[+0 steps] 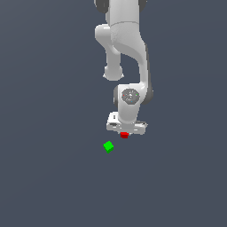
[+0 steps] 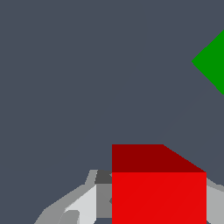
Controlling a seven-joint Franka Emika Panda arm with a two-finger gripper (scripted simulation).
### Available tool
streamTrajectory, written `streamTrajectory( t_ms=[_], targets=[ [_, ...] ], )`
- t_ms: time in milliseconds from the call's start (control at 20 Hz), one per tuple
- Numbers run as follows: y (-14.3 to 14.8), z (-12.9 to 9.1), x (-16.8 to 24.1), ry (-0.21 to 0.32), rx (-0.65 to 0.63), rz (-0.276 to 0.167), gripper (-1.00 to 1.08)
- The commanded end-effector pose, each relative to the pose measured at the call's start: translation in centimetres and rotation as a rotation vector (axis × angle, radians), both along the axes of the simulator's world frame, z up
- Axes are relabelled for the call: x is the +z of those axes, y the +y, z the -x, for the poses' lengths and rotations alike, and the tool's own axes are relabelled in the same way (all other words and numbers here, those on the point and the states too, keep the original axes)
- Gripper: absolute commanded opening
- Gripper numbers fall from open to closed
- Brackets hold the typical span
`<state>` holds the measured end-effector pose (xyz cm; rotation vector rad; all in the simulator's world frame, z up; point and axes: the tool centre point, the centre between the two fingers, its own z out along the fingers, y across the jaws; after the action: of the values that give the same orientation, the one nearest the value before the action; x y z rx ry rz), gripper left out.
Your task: Stack the red cube on top of the green cube.
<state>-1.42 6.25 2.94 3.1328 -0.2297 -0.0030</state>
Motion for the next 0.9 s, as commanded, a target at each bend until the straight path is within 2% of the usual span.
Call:
streamTrajectory(
  t_ms=[0,500,850],
  targets=[
    [0.0,0.0,1.0,-0.002,0.0,0.0,-1.0],
    [0.0,0.0,7.4,-0.002,0.0,0.0,-1.0],
    [0.0,-0.1,9.1,-0.002,-0.001,0.0,-1.0]
  ],
)
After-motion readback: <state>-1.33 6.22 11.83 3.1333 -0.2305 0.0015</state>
